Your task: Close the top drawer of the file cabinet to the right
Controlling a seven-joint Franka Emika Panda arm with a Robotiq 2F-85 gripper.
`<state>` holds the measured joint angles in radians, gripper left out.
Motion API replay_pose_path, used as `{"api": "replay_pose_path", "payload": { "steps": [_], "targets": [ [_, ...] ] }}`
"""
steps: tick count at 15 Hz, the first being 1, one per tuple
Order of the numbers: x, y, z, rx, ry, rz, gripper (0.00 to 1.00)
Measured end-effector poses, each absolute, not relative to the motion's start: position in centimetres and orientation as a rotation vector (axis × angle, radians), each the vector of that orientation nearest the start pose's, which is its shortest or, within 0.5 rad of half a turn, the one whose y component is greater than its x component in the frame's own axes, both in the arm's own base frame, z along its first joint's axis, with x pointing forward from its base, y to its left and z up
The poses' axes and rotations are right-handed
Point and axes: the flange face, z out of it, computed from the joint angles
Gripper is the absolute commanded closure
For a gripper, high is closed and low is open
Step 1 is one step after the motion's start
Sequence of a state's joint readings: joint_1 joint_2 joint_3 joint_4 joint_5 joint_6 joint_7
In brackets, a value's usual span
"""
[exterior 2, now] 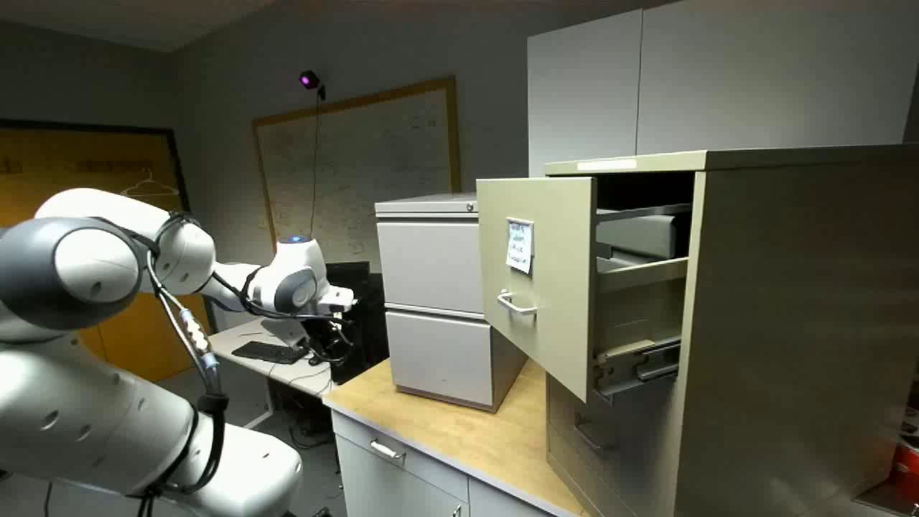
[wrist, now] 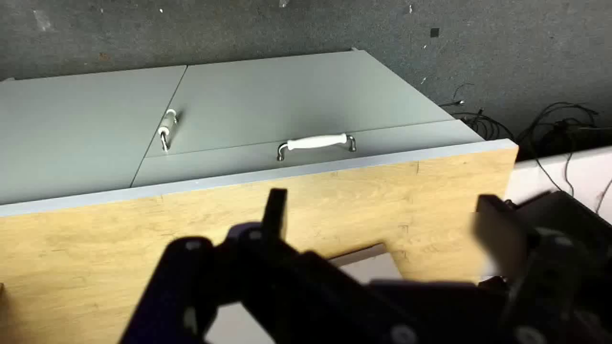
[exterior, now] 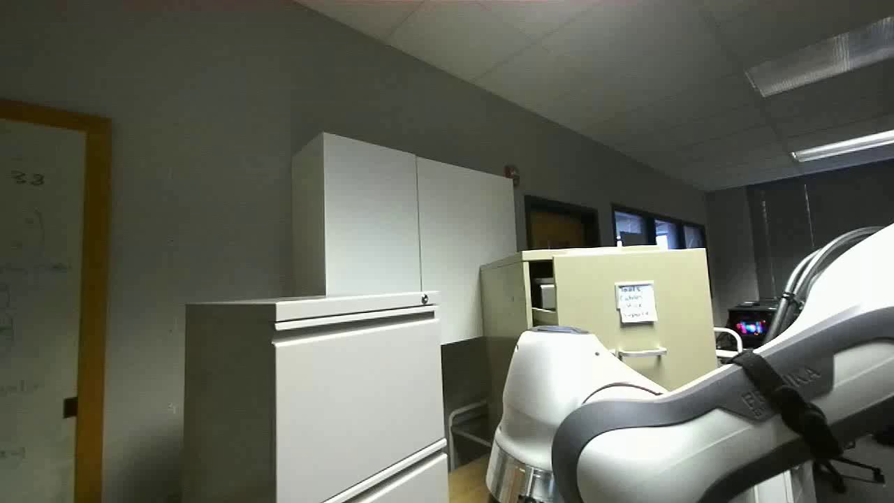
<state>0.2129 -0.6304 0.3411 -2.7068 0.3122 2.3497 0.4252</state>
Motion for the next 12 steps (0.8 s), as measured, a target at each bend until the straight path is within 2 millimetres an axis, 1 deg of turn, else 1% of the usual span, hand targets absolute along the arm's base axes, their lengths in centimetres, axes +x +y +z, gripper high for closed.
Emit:
{"api": "replay_pose_path", "payload": {
  "steps": [8, 12],
  "targets": [
    [31.77, 19.77, 43.13, -2.963, 0.144, -0.318, 0.0],
    [31.96, 19.55, 43.31, -2.999, 0.114, -0.357, 0.0]
  ]
}}
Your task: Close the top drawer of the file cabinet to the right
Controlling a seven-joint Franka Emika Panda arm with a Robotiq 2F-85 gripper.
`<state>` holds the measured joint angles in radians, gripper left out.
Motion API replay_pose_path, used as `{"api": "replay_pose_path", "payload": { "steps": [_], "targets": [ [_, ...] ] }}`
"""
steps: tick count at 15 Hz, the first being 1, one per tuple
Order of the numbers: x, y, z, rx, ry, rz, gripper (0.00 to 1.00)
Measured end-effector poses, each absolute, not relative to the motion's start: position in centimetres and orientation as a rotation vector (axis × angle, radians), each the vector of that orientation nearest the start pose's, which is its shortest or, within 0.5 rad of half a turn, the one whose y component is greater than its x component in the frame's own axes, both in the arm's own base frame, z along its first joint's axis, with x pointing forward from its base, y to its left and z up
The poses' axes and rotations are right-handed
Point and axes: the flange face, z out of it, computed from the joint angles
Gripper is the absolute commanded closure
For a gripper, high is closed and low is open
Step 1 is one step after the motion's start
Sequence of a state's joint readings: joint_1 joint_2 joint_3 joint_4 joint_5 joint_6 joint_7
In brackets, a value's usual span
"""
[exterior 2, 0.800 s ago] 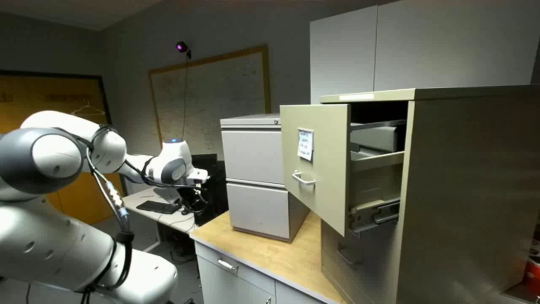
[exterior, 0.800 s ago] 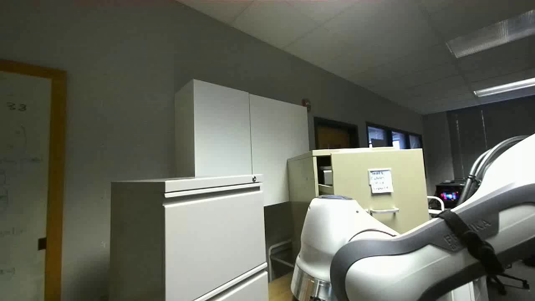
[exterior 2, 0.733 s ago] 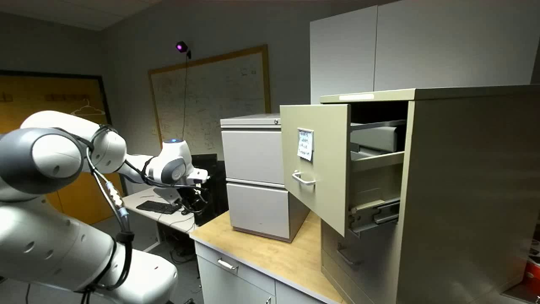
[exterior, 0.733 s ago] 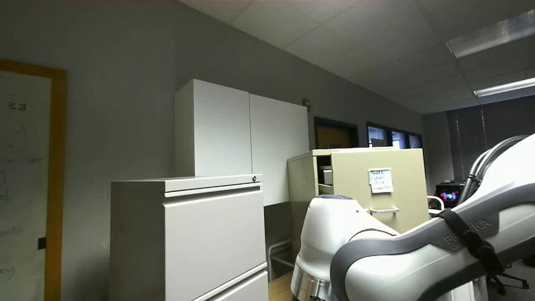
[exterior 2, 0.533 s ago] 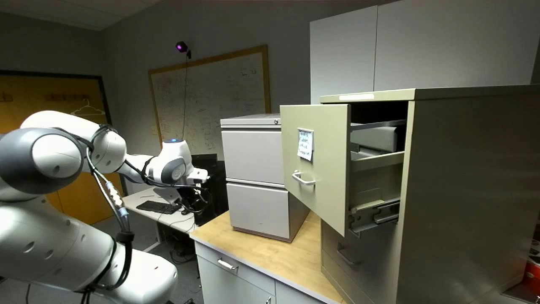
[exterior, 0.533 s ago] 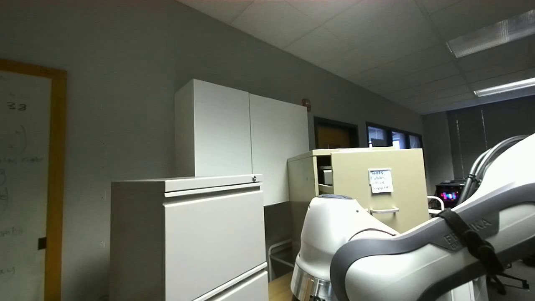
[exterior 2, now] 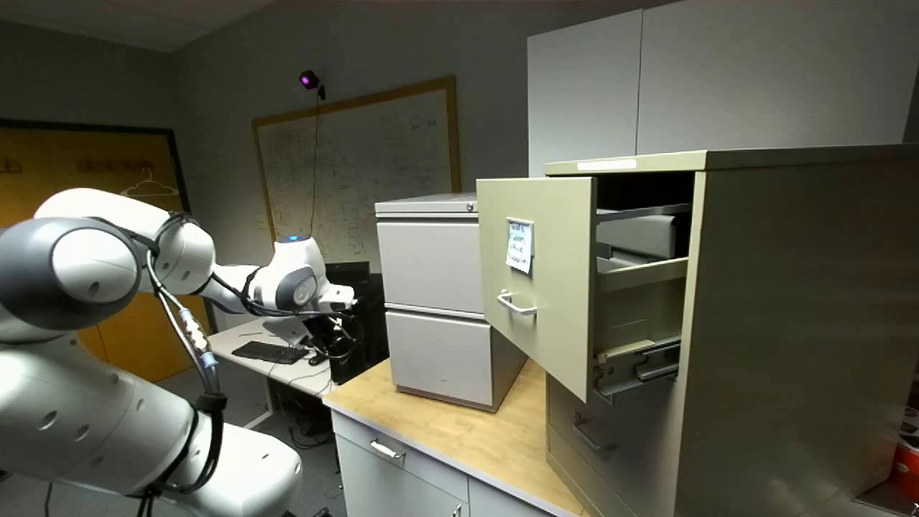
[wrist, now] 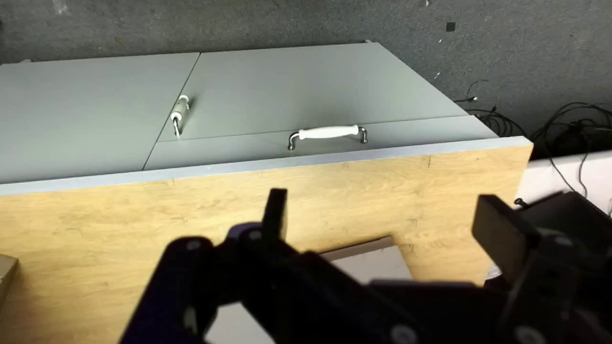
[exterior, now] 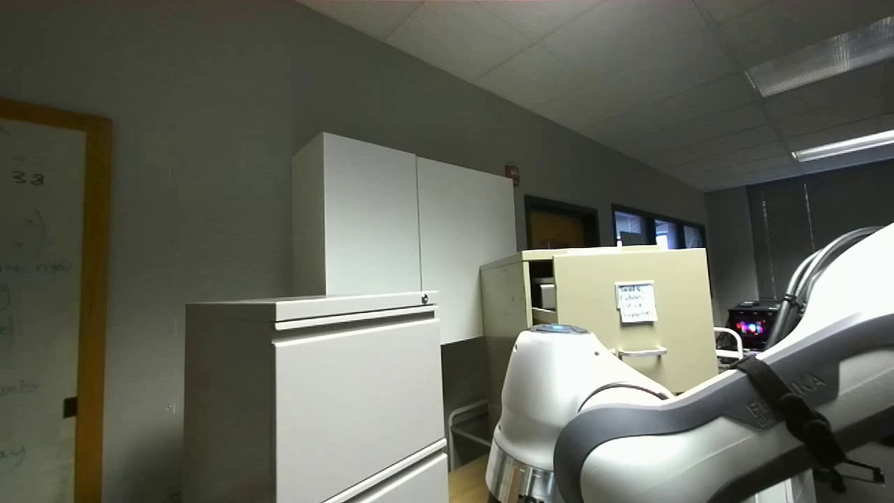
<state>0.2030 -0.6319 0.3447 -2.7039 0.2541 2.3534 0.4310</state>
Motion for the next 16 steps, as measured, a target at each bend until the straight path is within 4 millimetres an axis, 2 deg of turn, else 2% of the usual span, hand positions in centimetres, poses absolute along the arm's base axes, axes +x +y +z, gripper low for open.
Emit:
{"api": "replay_pose_path", "payload": {
  "steps": [3, 4, 8, 12, 15, 16],
  "targets": [
    [32.1, 19.2, 44.4, -3.031, 0.119, -0.442, 0.0],
    [32.1, 19.0, 45.0, -3.039, 0.127, -0.48, 0.2],
    [31.6, 18.0, 48.1, -3.049, 0.21, -0.675, 0.48],
    [30.5, 16.4, 51.9, -2.989, 0.331, -0.898, 0.8],
    [29.4, 14.9, 54.6, -2.93, 0.412, -1.087, 0.99],
    [29.0, 14.3, 55.4, -2.91, 0.442, -1.148, 1.0]
  ]
}}
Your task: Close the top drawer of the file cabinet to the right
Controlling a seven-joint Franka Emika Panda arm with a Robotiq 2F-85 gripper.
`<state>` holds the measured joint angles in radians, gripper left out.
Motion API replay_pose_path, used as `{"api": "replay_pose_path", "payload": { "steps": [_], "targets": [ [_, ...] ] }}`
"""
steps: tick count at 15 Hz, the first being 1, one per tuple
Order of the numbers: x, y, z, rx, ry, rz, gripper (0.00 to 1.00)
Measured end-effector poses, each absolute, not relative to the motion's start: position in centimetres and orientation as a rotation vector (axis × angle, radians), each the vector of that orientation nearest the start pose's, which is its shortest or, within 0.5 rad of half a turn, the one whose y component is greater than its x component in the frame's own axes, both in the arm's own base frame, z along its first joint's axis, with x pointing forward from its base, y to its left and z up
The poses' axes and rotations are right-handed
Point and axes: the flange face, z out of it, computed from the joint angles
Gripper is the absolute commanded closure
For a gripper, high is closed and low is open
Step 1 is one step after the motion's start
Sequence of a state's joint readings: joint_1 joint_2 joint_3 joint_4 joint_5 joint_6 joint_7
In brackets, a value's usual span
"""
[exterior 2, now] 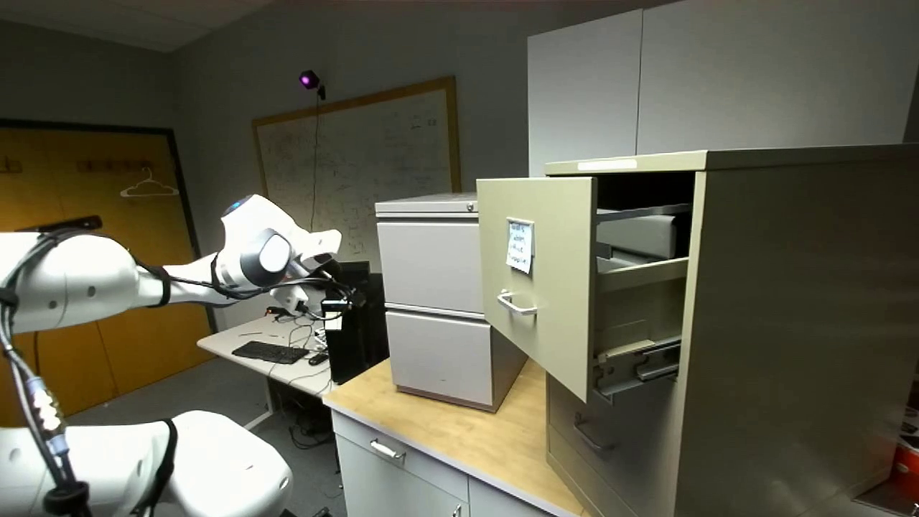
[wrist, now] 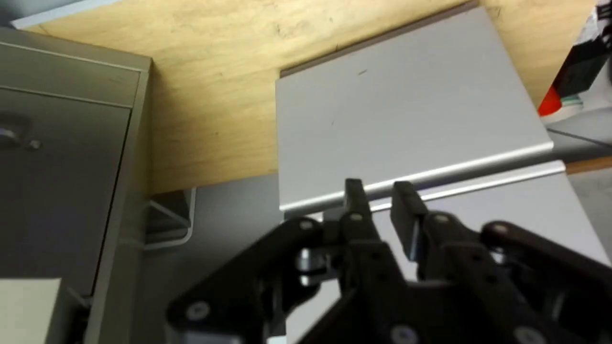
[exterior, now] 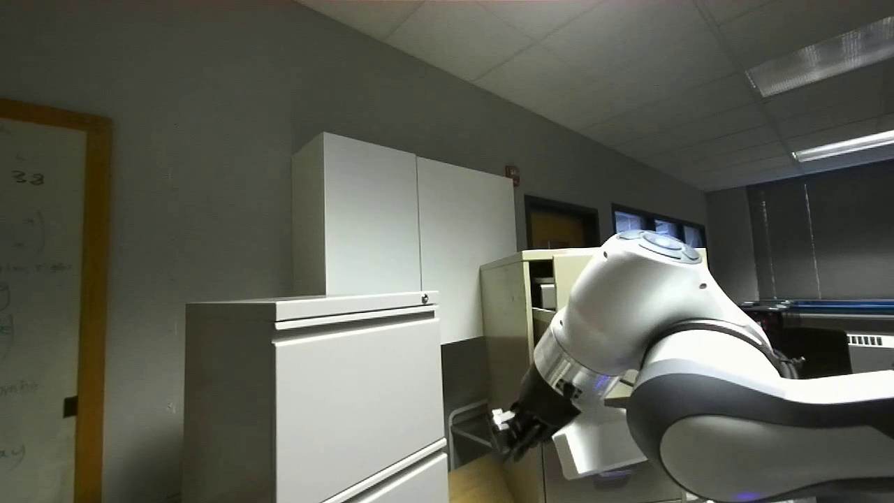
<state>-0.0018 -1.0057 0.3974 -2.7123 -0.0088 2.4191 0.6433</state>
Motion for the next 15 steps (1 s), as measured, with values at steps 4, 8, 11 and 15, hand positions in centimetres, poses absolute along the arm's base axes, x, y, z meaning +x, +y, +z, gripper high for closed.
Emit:
{"api": "replay_pose_path", "payload": {
  "steps": [4, 8, 11, 15],
  "targets": [
    [27.6, 11.3, 58.0, -2.823, 0.579, -1.367, 0.99],
    [26.8, 7.9, 59.9, -2.742, 0.724, -1.588, 0.99],
    [26.7, 5.2, 61.2, -2.673, 0.838, -1.734, 1.0],
    [26.9, 1.9, 62.6, -2.588, 0.981, -1.894, 1.0]
  ]
}}
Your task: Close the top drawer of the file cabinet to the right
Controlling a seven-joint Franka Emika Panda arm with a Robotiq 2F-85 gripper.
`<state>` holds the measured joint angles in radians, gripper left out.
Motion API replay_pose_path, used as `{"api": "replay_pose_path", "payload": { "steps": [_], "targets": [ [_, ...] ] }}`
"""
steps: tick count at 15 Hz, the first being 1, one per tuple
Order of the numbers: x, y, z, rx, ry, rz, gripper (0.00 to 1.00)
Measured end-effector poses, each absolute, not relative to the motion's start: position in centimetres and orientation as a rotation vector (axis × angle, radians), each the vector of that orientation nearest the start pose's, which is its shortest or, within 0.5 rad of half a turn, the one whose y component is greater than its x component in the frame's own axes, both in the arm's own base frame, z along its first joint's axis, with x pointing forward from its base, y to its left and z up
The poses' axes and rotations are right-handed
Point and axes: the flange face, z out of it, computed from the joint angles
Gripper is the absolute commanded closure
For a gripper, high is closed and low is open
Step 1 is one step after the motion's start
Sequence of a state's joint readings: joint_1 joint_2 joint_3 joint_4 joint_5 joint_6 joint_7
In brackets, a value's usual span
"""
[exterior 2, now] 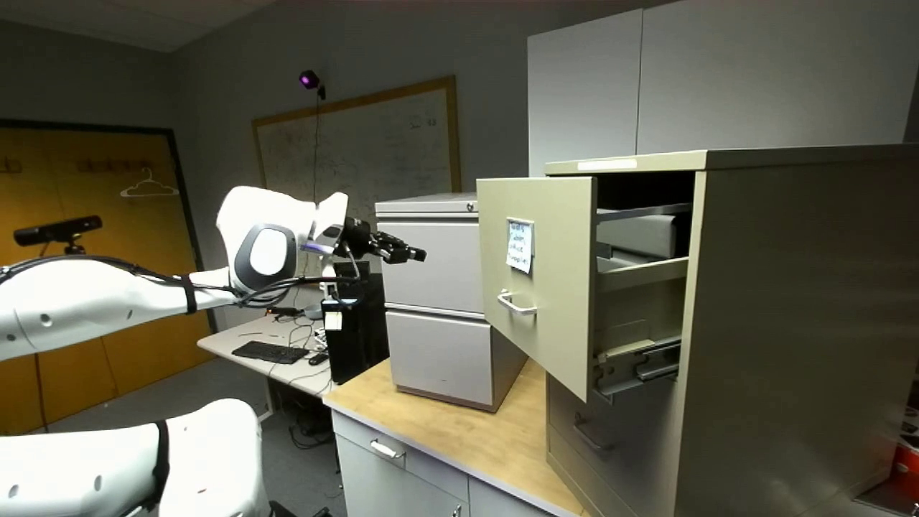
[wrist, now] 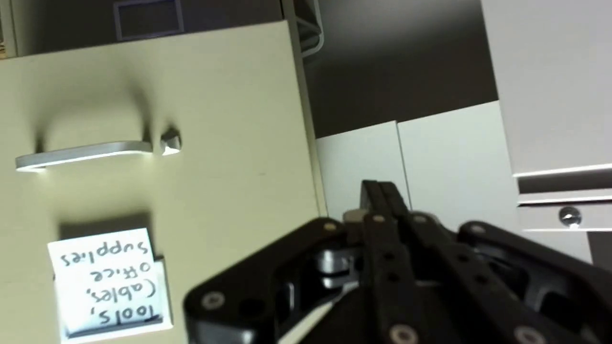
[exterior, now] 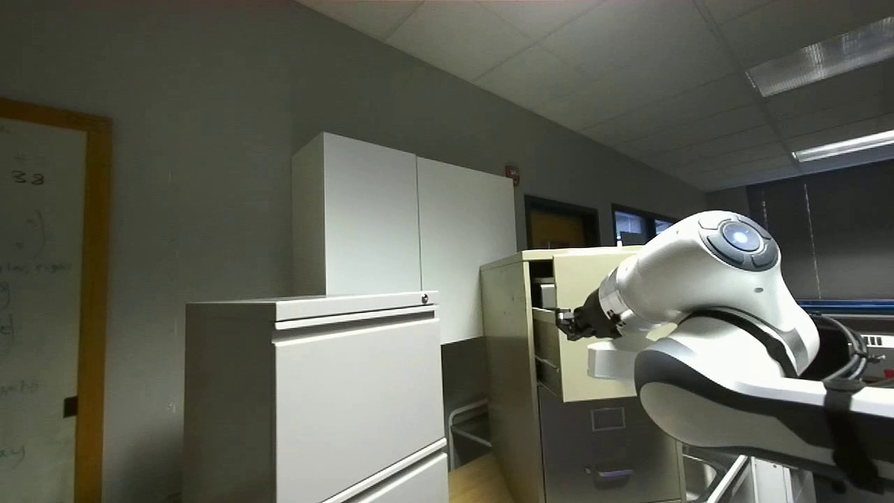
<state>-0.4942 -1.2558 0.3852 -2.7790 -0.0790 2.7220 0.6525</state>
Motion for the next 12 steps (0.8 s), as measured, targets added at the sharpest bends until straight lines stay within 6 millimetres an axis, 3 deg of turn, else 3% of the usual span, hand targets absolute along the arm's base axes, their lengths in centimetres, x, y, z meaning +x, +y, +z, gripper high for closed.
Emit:
{"api": "replay_pose_path", "payload": {
  "steps": [12],
  "targets": [
    [27.6, -3.9, 63.1, -2.51, 1.251, -2.103, 1.0]
  ]
}}
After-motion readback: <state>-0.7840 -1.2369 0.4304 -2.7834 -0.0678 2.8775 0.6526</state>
